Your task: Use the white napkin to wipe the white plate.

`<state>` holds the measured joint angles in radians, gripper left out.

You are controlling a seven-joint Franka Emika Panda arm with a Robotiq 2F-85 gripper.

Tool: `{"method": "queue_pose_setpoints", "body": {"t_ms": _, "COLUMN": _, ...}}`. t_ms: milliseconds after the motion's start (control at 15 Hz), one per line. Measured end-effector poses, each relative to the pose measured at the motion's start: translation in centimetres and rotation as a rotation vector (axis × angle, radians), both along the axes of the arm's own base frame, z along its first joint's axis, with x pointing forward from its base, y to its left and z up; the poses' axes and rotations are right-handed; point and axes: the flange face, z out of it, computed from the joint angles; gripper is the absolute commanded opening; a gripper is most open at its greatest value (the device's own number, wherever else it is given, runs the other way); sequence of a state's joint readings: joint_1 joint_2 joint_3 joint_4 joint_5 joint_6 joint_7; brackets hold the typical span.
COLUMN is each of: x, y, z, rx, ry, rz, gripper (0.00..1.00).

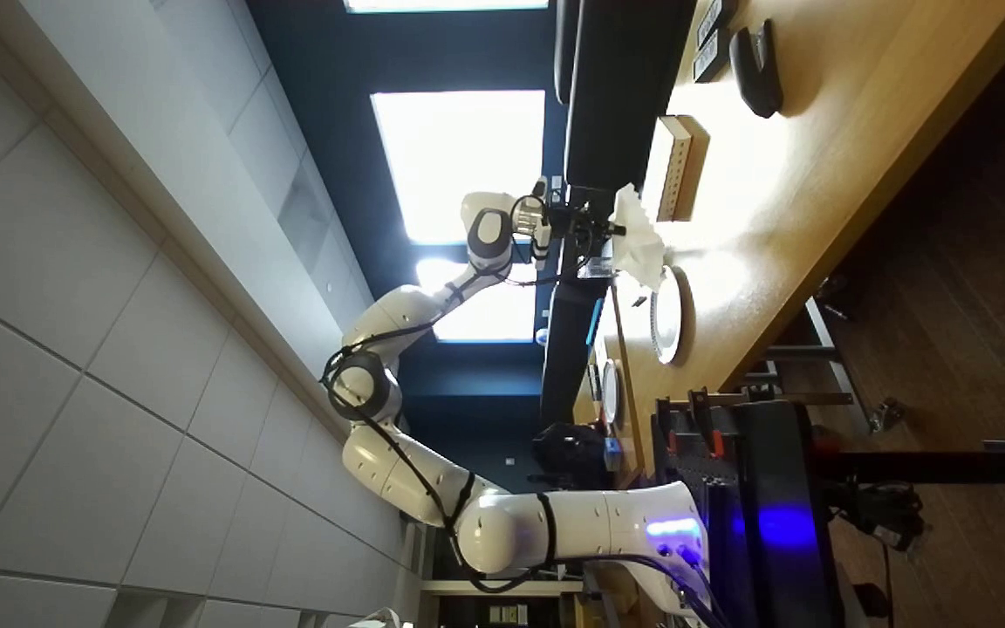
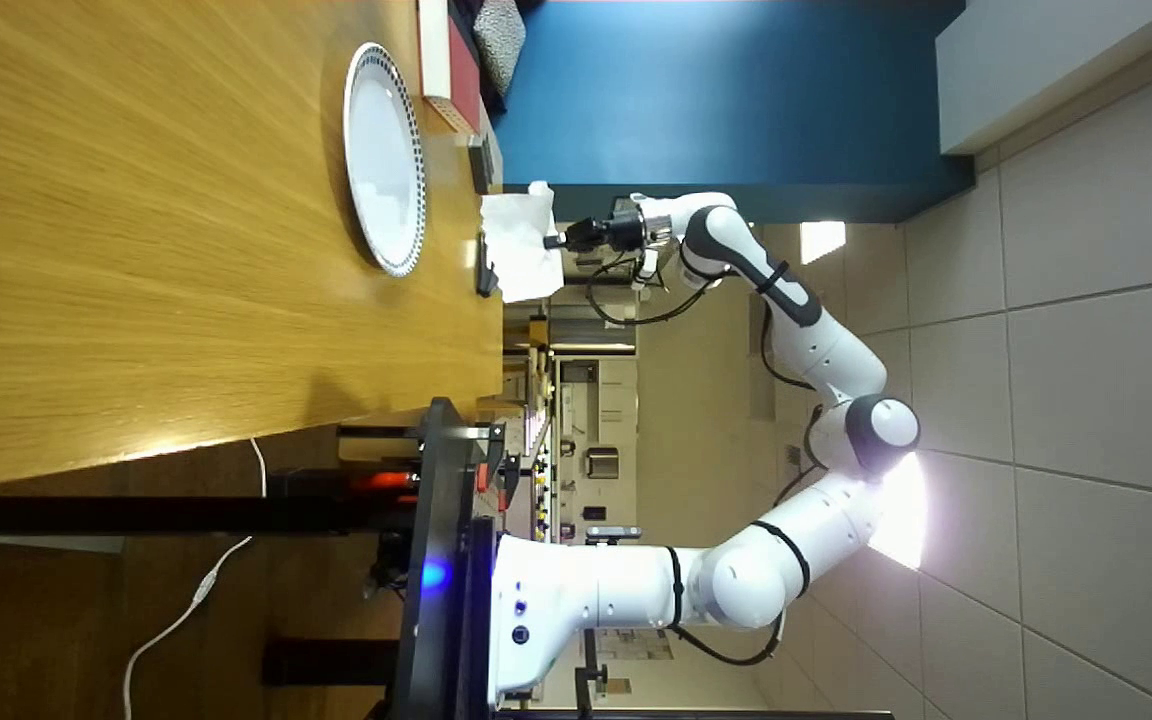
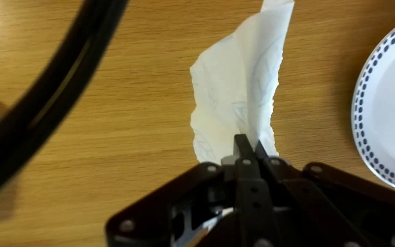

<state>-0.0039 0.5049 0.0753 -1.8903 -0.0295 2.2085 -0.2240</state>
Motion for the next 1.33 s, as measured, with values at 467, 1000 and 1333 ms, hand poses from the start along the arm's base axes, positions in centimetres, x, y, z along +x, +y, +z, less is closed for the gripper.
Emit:
{"method": "queue_pose_setpoints", "body": {"t_ms": 467, "x": -2.5, "y": 7.1, "z": 3.7, "rx": 0.061, "ry": 0.072, "rz": 0.278, "gripper": 0.0}}
{"method": "queue_pose_setpoints", "body": {"t_ms": 1000, "x": -6.7, "y": 15.5, "z": 2.9, "rx": 0.095, "ry": 0.154, "rz": 0.515, "gripper": 0.0}}
{"method": "queue_pose_setpoints", "body": {"t_ms": 1333, "x": -8.9, "y": 19.7, "z": 2.5, "rx": 0.112, "ry": 0.171, "rz": 0.585, "gripper": 0.0}}
